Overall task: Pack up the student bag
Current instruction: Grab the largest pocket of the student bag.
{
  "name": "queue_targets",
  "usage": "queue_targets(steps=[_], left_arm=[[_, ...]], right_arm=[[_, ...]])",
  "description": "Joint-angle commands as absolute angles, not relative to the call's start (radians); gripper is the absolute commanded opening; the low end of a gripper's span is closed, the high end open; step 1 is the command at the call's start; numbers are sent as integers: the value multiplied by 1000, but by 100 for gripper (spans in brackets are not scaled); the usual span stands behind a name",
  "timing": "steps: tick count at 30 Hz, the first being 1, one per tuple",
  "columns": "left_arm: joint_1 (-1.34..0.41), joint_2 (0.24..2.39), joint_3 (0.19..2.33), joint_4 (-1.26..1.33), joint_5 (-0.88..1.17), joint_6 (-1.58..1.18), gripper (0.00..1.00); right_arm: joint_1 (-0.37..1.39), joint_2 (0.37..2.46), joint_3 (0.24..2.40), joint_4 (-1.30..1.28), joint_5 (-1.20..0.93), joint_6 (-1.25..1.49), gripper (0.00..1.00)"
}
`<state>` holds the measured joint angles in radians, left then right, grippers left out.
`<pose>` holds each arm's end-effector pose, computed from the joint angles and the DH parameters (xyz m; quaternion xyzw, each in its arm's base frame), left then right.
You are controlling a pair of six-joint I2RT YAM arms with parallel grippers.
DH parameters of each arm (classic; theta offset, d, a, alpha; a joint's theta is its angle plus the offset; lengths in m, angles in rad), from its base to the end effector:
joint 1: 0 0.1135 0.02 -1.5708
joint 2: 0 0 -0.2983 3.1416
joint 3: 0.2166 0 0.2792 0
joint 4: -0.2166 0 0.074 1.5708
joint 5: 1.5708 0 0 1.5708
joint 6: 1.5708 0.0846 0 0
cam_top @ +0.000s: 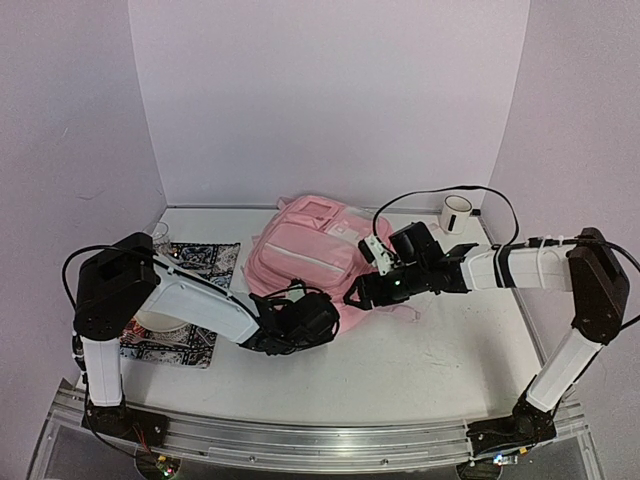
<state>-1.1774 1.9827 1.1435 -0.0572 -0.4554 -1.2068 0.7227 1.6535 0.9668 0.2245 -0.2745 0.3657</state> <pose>0.2107 -0.4105 0.1069 -0.0882 0.9181 -0.2207 0.3171 0.3094 0.3034 0.2150 -0.2204 0.8161 0.3695 0.3859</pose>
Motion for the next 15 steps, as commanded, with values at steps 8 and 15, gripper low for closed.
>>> queue_targets(steps=[8, 15], left_arm=[[-1180, 1835, 1081, -102, -417, -1058, 0], [-1182, 1694, 979, -207, -389, -1015, 0]], right_arm=[[750, 1626, 973, 221, -291, 282, 70], [760, 1593, 965, 221, -282, 198, 69]])
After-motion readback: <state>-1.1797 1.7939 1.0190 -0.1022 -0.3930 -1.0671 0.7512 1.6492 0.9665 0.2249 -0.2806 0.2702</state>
